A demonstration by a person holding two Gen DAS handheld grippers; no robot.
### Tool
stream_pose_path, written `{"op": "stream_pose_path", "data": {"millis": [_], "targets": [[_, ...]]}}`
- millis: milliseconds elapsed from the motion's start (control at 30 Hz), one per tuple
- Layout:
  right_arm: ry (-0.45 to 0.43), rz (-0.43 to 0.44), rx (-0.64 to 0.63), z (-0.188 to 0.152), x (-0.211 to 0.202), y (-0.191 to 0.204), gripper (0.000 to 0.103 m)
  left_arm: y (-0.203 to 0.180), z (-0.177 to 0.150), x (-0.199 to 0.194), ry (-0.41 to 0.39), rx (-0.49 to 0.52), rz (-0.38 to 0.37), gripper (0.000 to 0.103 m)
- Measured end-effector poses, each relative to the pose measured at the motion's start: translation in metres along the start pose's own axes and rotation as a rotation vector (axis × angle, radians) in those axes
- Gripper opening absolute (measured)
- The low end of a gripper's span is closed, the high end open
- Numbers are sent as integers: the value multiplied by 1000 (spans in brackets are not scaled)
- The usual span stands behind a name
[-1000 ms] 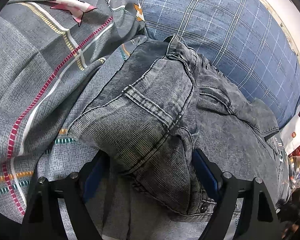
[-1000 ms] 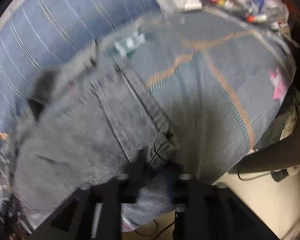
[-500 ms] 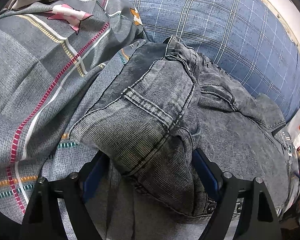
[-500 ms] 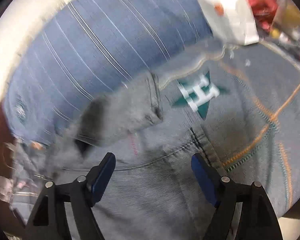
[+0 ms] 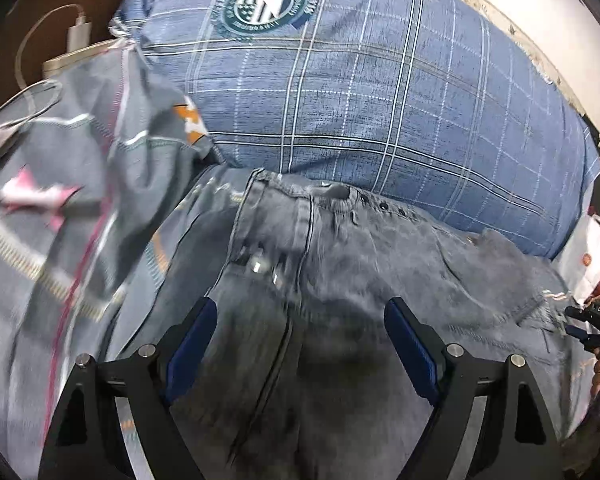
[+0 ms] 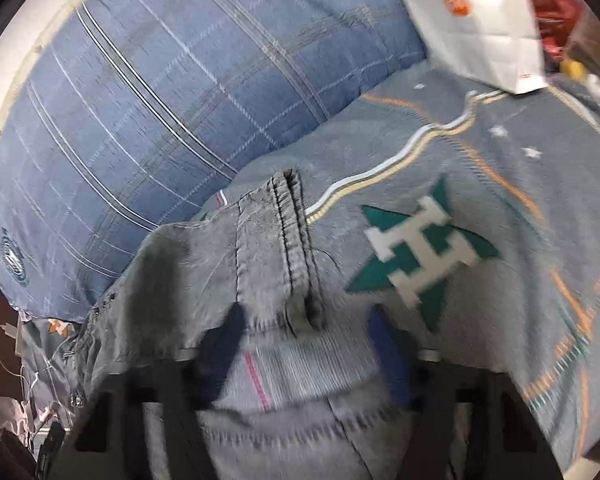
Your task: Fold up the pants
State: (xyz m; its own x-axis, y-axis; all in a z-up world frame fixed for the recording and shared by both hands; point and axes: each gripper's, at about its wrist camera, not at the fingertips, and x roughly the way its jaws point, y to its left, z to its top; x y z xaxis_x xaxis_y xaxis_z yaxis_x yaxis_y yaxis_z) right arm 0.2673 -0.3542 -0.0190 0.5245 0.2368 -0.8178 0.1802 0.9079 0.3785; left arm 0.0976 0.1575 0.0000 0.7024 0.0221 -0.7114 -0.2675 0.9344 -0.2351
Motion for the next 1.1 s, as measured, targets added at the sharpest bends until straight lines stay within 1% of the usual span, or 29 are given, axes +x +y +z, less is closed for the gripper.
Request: {"op": "stream_pose_path", "data": {"millis": [67,100,133,167,200,267,300,333,367,400,433,500,533,567,600,633,667,733,767,800,833,867,900,967,1000,1033,1067,1100], "targets": [[44,-52,-27,2,17,8,53,1,5,21,24,10,12,86],[57,-58,-33,2,25,11,51,2,5,34,49,16,28,86],[42,-78,-66,2,26,18,50,4,3,45,74,22,37,86],[54,-89,-96,1,29,22,31,4,0,53,88,30,46,86],[79,-133,-144,0,31,28,16,7,-6,63,113,39,68,86],[78,-187,-221,-1,28,40,14,12,-10,71,139,38,80,87],[63,-228,-270,-2,23,49,13,14,-10,70,132,36,81,89],[33,-266,-307,-2,15,56,11,16,-9,71,142,29,79,89],[0,-297,-336,0,6,62,5,20,-9,72,151,21,84,90],[-39,-331,-363,2,-3,68,5,24,-9,76,161,9,79,92],[-89,-383,-402,2,-15,72,5,27,-10,76,164,-7,64,93],[-145,-470,-423,-2,-25,66,5,29,-10,75,162,-10,63,93],[-118,-504,-428,-5,-17,58,6,29,-11,74,163,-3,68,93],[-38,-536,-438,-11,0,45,6,28,-12,74,162,2,74,93],[40,-534,-427,-18,17,31,6,28,-11,75,163,3,76,93],[56,-514,-414,-23,22,21,9,28,-11,75,163,5,76,93],[2,-480,-393,-25,11,19,11,29,-11,74,163,2,73,94],[-5,-410,-323,-18,-2,16,22,30,-10,77,162,0,73,94],[-19,-377,-292,-12,-8,18,41,29,-10,77,162,2,78,95],[-45,-370,-283,-6,-14,23,64,28,-10,77,161,4,81,95],[-88,-369,-285,-1,-20,29,71,27,-10,77,160,5,83,95],[-125,-364,-289,3,-24,35,74,28,-10,77,159,6,83,95],[-153,-344,-290,9,-25,41,74,28,-10,77,159,4,82,96],[-138,-245,-255,14,-20,44,74,29,-10,78,159,3,82,96],[-80,-161,-232,12,-8,42,74,28,-10,78,159,4,83,97],[-35,-128,-229,9,2,41,73,28,-10,79,159,4,84,97],[36,-145,-251,2,22,39,70,28,-10,79,160,4,85,97],[89,-199,-275,-3,37,35,66,28,-9,80,161,4,85,98]]}}
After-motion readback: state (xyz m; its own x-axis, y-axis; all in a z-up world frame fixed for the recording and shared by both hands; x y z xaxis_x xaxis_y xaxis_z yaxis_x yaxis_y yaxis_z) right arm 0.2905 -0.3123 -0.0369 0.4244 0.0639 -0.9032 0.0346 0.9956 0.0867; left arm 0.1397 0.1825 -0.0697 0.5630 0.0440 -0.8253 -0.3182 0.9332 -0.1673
